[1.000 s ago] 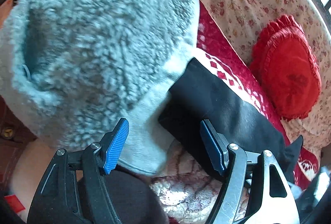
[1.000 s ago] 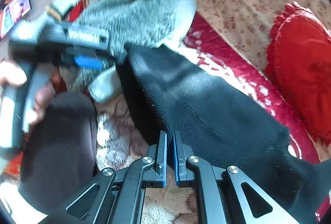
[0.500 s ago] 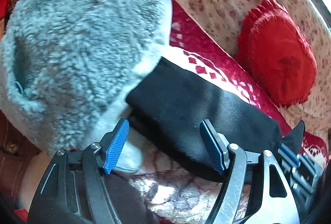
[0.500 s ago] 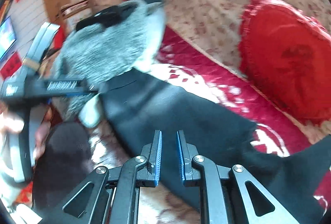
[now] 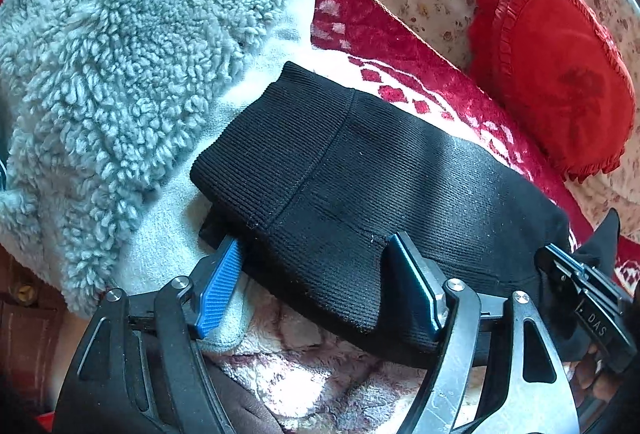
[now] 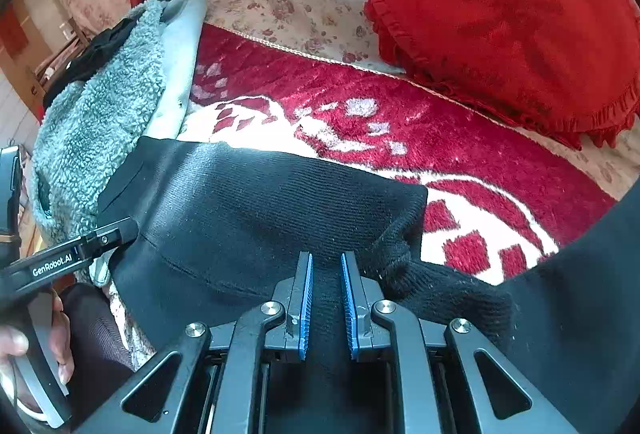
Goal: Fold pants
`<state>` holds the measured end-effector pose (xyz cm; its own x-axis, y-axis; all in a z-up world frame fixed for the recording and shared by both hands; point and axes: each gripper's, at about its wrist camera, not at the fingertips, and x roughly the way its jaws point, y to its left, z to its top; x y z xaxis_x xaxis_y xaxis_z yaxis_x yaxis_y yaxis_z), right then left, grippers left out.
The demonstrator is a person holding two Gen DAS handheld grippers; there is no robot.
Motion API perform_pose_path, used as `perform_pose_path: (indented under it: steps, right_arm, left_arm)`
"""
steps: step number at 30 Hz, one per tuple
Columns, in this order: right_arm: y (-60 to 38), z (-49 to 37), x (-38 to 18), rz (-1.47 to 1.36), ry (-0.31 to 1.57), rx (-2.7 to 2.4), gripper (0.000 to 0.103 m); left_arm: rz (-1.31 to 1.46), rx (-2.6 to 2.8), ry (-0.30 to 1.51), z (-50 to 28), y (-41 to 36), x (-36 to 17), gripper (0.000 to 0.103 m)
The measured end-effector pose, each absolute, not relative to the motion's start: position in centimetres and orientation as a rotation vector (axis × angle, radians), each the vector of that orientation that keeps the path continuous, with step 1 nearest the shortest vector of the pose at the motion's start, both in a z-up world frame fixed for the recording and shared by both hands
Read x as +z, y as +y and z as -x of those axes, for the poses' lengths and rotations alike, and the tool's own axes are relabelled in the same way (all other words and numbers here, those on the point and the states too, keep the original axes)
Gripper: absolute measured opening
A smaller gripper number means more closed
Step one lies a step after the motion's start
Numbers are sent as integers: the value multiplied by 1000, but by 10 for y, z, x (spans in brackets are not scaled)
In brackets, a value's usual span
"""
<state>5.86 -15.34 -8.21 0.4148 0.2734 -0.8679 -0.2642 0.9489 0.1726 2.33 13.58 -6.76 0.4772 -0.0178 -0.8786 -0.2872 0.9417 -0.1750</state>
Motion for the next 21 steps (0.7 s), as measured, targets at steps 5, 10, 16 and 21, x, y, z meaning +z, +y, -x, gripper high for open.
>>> perform_pose_path:
  steps: [5,10,16,21]
  right_arm:
    - [-152,-51,-69,20,1078,327,13]
    - [-151,-26,-45,33,1020,359,13]
    - [-145,-1,-54,70,1055,412,14]
    - [-144,-1,-83,84,1132,387,15]
  left_arm:
    - [338,150,1061,-19,133,-57,74]
    - [350,125,1022,-13,128,-39,74]
    - [342,79,1038,-11,108,-39,74]
    - [311,44,1046,-4,87,-35,74]
